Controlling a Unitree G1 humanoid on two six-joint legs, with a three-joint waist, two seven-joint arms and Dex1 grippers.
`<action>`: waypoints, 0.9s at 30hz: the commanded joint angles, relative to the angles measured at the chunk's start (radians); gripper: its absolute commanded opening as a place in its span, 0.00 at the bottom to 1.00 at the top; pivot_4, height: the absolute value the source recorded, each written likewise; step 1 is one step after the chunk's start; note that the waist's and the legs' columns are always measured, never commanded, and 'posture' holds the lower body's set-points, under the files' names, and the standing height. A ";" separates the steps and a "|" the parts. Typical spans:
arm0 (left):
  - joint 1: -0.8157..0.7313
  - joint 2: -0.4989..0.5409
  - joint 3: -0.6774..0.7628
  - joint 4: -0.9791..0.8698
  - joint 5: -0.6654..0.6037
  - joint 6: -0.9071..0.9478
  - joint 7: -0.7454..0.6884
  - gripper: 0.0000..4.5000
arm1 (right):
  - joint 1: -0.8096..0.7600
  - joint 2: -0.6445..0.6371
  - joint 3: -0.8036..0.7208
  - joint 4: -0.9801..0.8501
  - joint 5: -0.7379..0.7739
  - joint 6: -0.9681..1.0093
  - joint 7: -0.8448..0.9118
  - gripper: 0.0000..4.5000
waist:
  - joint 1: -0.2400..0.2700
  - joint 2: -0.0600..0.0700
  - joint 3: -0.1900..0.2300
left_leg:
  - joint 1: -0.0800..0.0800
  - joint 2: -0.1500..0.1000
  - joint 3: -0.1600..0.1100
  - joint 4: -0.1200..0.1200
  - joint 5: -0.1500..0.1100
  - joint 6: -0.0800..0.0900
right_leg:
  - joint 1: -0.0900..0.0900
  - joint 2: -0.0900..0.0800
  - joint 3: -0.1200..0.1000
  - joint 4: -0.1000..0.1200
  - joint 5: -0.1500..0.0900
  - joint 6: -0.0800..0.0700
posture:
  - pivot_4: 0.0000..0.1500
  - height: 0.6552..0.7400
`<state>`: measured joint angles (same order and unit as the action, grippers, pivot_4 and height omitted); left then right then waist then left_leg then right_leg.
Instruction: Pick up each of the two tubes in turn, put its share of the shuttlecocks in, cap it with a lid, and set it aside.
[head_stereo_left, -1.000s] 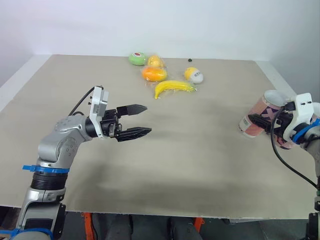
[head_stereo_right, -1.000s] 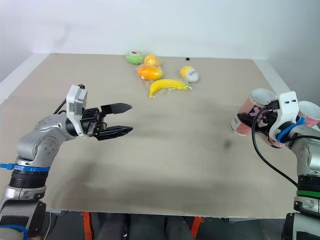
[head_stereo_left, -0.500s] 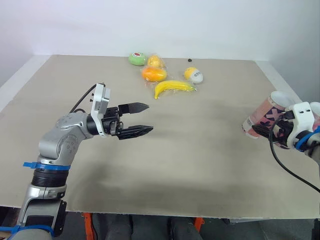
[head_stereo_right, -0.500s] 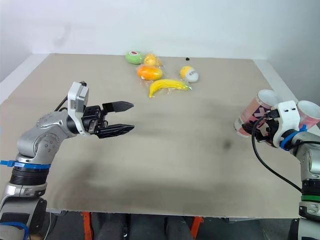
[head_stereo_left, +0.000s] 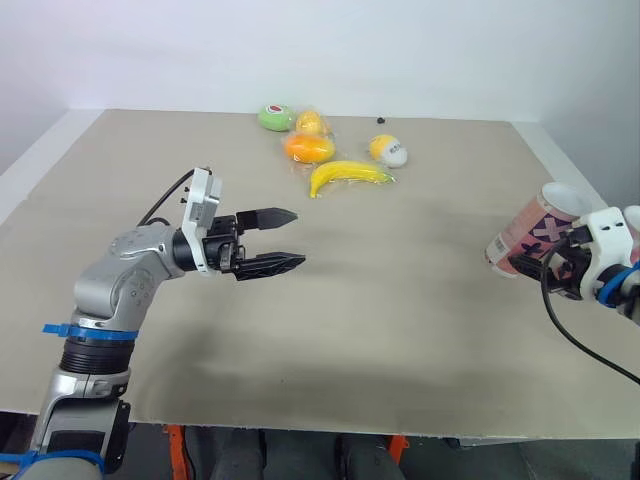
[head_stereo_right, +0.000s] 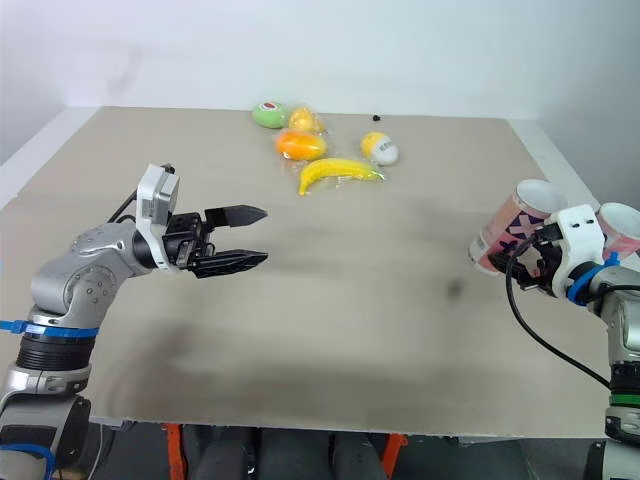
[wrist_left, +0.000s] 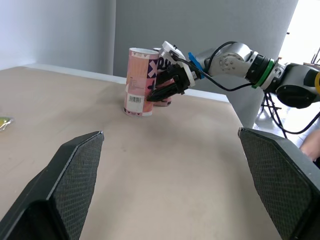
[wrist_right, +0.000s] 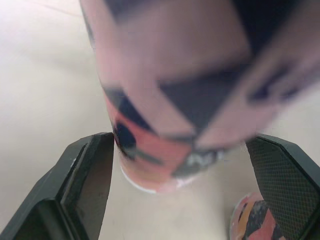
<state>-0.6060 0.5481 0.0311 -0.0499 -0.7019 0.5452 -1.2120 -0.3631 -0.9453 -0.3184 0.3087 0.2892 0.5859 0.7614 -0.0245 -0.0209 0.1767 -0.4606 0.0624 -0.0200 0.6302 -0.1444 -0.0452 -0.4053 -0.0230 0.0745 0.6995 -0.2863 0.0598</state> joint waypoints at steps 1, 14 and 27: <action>-0.025 0.017 0.015 -0.036 -0.015 0.004 -0.007 1.00 | 0.018 -0.034 -0.056 -0.036 0.012 -0.013 0.006 0.99 | 0.000 0.000 0.000 | 0.000 0.000 0.000 0.000 0.000 0.000 | 0.000 0.000 0.000 0.000 0.000 0.000 | 1.00 0.43; 0.125 0.118 -0.018 -0.020 0.046 0.025 -0.026 1.00 | 0.339 0.074 -0.149 -0.607 0.298 0.061 0.179 0.99 | -0.004 0.002 0.000 | 0.001 0.000 0.000 -0.001 0.000 0.000 | 0.001 0.000 0.000 0.000 -0.003 0.004 | 1.00 0.43; 0.302 0.009 -0.044 0.022 0.257 -0.199 0.172 1.00 | 0.271 0.302 0.219 -0.724 0.307 0.052 0.103 0.99 | 0.002 -0.001 0.001 | 0.002 0.001 0.000 0.002 0.001 0.002 | 0.003 0.000 0.000 -0.001 -0.001 0.002 | 1.00 0.43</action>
<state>-0.3098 0.5628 -0.0285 -0.0095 -0.4587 0.3881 -1.0677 -0.0770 -0.6507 -0.1107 -0.4001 0.6048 0.6655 0.8684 -0.0224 -0.0223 0.1775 -0.4594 0.0633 -0.0202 0.6321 -0.1431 -0.0437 -0.4031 -0.0231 0.0746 0.6987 -0.2861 0.0628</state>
